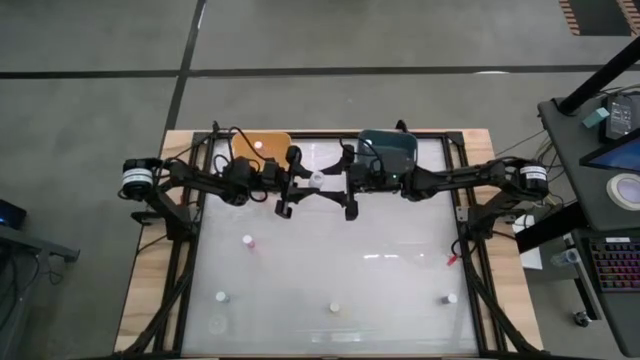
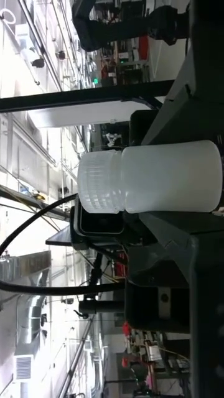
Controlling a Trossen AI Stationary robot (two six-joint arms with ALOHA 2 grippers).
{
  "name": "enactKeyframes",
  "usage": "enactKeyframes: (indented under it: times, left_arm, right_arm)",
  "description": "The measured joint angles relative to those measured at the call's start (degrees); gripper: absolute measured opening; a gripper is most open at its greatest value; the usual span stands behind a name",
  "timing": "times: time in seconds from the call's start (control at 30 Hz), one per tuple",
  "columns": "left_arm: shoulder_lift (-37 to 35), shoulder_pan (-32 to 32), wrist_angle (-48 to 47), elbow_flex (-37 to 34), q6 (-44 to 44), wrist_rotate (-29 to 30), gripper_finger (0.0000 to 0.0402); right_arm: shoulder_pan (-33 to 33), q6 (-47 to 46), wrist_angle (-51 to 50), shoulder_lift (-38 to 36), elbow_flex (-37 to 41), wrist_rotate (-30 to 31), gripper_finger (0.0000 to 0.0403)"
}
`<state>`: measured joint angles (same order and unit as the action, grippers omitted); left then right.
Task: Pick and place medicine bottles into bin by pill shape (circle, oval)
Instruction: Put the transparent tablet bottle into the yellow bin
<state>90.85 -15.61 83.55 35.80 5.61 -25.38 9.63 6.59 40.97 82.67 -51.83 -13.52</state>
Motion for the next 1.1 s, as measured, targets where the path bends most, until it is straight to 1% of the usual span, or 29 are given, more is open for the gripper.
enactKeyframes:
  times: [0.13,0.3,0.7,1.1]
  left_arm:
    - [0.00,0.45,-0.13,1.03,0.00,0.27,0.0134]
    - [-0.02,0.67,-3.00,2.31,0.02,0.12,0.0134]
    - [-0.09,0.60,-3.15,1.98,-0.35,0.62,0.0135]
    - [-0.17,0.60,-3.48,1.34,-0.16,0.34,0.0157]
  right_arm:
    - [0.00,0.68,0.24,0.01,0.00,0.00,0.0237]
    - [0.00,0.96,0.77,0.04,0.04,-0.24,0.0233]
    - [0.01,0.93,0.72,0.04,0.04,0.28,0.0187]
    - [0.04,0.04,-0.20,0.07,0.07,0.22,0.0182]
